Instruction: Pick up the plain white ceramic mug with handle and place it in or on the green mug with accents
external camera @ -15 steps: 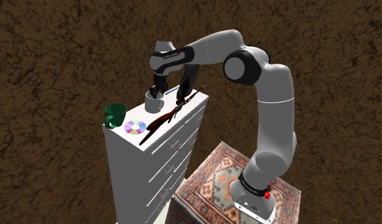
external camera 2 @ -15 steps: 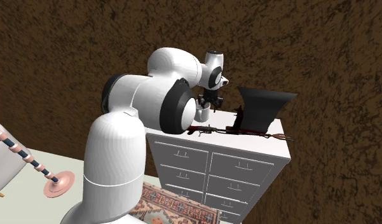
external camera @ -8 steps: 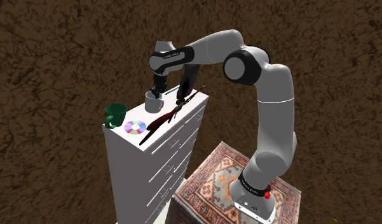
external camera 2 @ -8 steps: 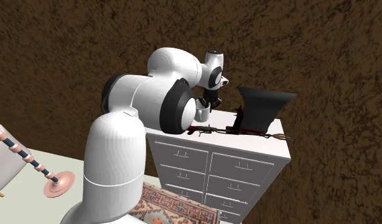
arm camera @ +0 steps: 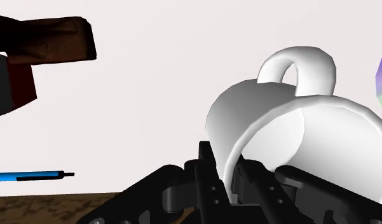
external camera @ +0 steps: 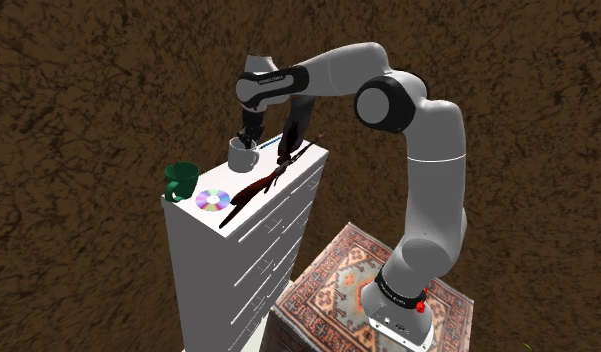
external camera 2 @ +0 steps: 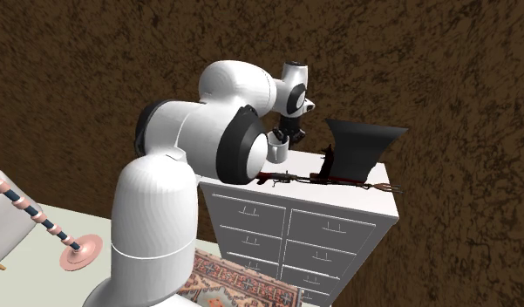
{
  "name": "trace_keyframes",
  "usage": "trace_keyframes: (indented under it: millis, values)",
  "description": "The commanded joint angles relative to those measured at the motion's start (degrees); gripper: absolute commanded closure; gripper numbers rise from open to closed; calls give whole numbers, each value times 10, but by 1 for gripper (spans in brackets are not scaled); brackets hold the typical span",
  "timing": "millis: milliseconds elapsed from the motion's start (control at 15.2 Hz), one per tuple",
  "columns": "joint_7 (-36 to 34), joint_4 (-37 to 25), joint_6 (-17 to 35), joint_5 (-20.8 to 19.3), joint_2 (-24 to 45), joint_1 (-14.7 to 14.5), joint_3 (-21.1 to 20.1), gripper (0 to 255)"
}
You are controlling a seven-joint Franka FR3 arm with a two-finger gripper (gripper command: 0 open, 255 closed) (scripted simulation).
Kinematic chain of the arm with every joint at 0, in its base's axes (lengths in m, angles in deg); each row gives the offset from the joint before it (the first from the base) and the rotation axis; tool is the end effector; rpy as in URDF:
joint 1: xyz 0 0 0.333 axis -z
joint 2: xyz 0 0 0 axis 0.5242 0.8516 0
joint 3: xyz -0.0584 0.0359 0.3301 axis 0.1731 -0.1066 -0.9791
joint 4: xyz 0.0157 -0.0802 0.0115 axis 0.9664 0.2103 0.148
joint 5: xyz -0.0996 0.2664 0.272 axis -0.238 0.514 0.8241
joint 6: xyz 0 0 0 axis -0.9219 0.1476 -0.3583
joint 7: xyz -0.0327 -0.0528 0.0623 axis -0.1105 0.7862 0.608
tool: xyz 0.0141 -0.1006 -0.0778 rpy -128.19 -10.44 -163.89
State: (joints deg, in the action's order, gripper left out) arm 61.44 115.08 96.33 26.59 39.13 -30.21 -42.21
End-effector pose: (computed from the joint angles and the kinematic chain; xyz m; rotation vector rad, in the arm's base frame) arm 0.6954 -0.0614 0.3668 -3.1380 -0.1351 -0.0206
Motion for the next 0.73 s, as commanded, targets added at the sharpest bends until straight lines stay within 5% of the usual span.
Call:
trace_keyframes:
  millis: [0,660]
  values:
    - [-1,-9,-14,-1,-5,-1,0,255]
    - [-3,-58,-82,-3,-24,0,1,255]
